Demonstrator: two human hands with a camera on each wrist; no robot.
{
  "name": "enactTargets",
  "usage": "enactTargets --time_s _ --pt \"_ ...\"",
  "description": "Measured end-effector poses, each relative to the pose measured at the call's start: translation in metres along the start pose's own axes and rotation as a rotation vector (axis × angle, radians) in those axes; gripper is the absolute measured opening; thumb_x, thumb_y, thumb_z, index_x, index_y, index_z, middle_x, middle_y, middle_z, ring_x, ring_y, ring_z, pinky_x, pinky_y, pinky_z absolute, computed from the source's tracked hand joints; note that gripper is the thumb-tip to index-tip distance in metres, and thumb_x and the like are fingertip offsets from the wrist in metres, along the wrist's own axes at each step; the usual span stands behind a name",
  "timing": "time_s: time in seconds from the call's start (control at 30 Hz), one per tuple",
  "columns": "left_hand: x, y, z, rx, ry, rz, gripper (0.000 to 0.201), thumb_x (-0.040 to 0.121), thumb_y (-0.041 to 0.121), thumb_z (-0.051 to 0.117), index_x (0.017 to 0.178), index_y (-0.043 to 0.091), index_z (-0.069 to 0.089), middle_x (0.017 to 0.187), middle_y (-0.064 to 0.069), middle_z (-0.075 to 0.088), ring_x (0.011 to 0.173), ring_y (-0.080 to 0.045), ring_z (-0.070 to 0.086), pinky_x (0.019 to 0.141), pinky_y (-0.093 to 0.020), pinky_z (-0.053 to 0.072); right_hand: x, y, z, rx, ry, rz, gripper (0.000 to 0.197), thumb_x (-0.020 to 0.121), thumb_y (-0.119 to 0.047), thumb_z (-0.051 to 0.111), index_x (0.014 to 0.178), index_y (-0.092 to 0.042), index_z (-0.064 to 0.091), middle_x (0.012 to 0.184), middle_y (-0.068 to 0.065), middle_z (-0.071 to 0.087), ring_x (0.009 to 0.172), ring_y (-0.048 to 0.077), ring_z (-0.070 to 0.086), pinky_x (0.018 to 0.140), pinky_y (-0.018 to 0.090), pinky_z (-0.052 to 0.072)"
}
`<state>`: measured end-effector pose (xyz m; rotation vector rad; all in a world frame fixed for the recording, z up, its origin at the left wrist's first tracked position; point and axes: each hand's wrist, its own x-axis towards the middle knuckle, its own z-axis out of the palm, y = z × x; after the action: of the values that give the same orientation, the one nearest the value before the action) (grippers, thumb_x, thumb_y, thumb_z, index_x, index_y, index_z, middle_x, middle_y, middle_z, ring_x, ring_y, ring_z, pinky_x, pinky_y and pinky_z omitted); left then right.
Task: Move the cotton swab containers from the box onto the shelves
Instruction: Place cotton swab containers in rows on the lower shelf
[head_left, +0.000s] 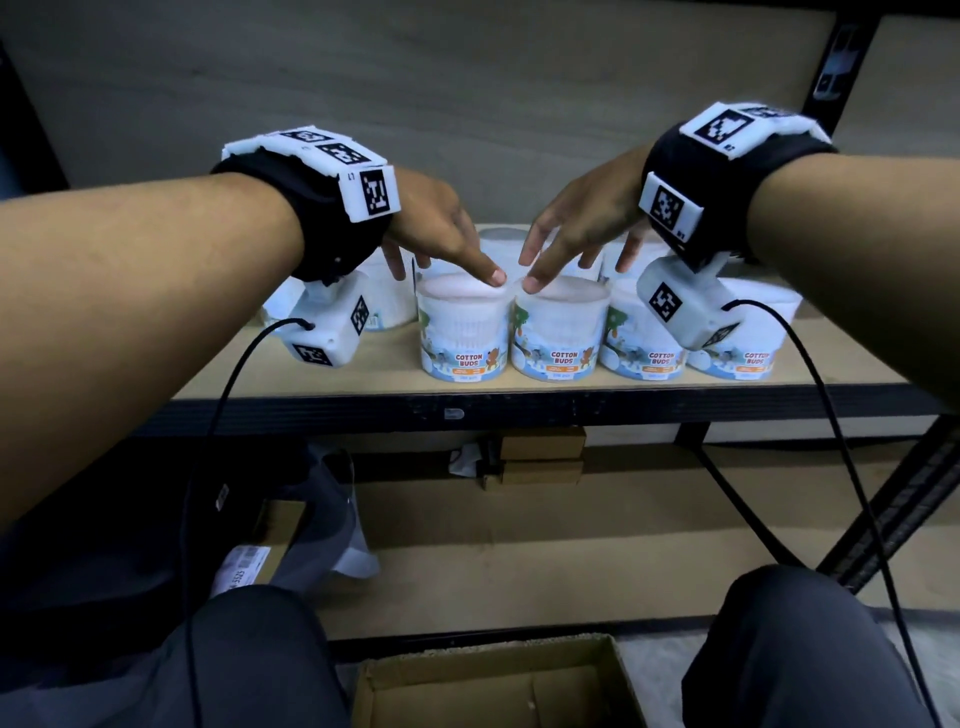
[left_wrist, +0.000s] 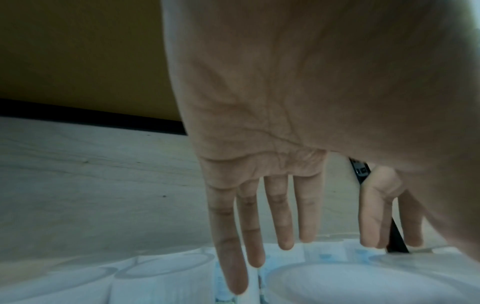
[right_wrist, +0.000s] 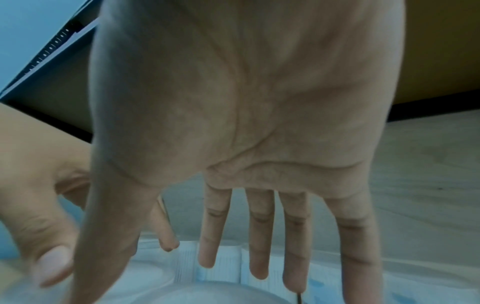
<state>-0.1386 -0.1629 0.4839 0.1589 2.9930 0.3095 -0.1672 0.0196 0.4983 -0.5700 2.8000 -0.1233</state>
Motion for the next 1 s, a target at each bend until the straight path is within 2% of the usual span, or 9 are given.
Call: enactTargets --time_s 0.17,0.33,0.43,0.53,0.67,0.8,0.9,0.93,1.0 --pt "-0.004 -0.028 -0.013 0.048 0.120 -0.002 0.048 0.074 0.060 0.072 0.109 0.026 0.071 0.109 -0.003 0.069 0.099 -0.020 0.066 0.076 -0.036 0.061 0.005 -0.023 -0.011 -0.019 0.045 -0.038 0.059 0.067 -0.061 0.077 0.120 -0.038 0.062 0.127 -0.006 0.060 0.110 0.021 0.061 0.092 0.044 0.053" --pt "-0.016 -0.053 -0.021 0.133 0.177 -0.045 0.051 0.078 0.056 0.072 0.120 0.027 0.067 0.115 0.009 0.066 0.076 -0.013 0.065 0.075 -0.032 0.060 0.019 -0.056 -0.014 -0.025 0.075 -0.079 0.056 0.076 -0.057 0.074 0.125 -0.033 0.060 0.129 -0.003 0.058 0.108 0.023 0.062 0.089 0.043 0.055" --pt "-0.019 -0.068 -0.025 0.182 0.187 -0.087 0.055 0.073 0.062 0.071 0.118 0.031 0.066 0.114 0.012 0.067 0.086 -0.020 0.070 0.085 -0.037 0.058 0.029 -0.075 -0.012 -0.015 0.085 -0.101 0.056 0.078 -0.054 0.073 0.127 -0.030 0.058 0.129 0.000 0.058 0.108 0.025 0.062 0.088 0.042 0.056" --pt "-0.020 -0.084 -0.026 0.240 0.181 -0.116 0.065 0.066 0.068 0.068 0.122 0.034 0.064 0.116 0.013 0.067 0.098 -0.022 0.069 0.096 -0.039 0.053 0.038 -0.093 -0.008 -0.010 0.102 -0.116 0.057 0.078 -0.054 0.074 0.127 -0.029 0.059 0.127 0.001 0.058 0.104 0.025 0.064 0.084 0.042 0.058" --pt "-0.021 -0.108 -0.026 0.258 0.220 -0.132 0.059 0.080 0.055 0.070 0.131 0.028 0.059 0.128 0.007 0.062 0.114 -0.019 0.060 0.102 -0.035 0.046 0.051 -0.115 -0.003 -0.033 0.101 -0.142 0.061 0.082 -0.051 0.071 0.134 -0.025 0.054 0.132 0.003 0.053 0.109 0.029 0.062 0.087 0.047 0.057" --pt "-0.019 -0.129 -0.021 0.287 0.233 -0.177 0.067 0.083 0.055 0.067 0.141 0.027 0.049 0.143 0.004 0.052 0.130 -0.020 0.048 0.109 -0.032 0.035 0.067 -0.135 0.005 -0.070 0.128 -0.168 0.073 0.085 -0.051 0.068 0.147 -0.023 0.041 0.137 0.004 0.047 0.114 0.030 0.058 0.090 0.049 0.055" --pt "-0.015 -0.142 -0.015 0.289 0.228 -0.224 0.073 0.083 0.055 0.067 0.146 0.028 0.042 0.149 0.003 0.045 0.136 -0.021 0.042 0.111 -0.031 0.032 0.079 -0.148 0.008 -0.167 0.177 -0.196 0.078 0.088 -0.052 0.063 0.152 -0.023 0.030 0.148 0.004 0.041 0.126 0.029 0.050 0.100 0.039 0.049" --pt "-0.013 -0.146 -0.013 0.282 0.226 -0.235 0.074 0.083 0.054 0.068 0.147 0.028 0.041 0.150 0.003 0.044 0.136 -0.020 0.041 0.111 -0.030 0.031 0.083 -0.152 0.009 -0.203 0.197 -0.205 0.076 0.091 -0.050 0.061 0.153 -0.022 0.028 0.151 0.003 0.038 0.131 0.026 0.046 0.101 0.033 0.045" --pt "-0.011 -0.151 -0.010 0.274 0.220 -0.252 0.075 0.083 0.052 0.069 0.148 0.028 0.040 0.151 0.003 0.042 0.137 -0.020 0.040 0.111 -0.029 0.030 0.087 -0.158 0.011 -0.247 0.208 -0.213 0.071 0.094 -0.044 0.058 0.153 -0.020 0.028 0.153 0.002 0.036 0.136 0.022 0.040 0.101 0.030 0.040"
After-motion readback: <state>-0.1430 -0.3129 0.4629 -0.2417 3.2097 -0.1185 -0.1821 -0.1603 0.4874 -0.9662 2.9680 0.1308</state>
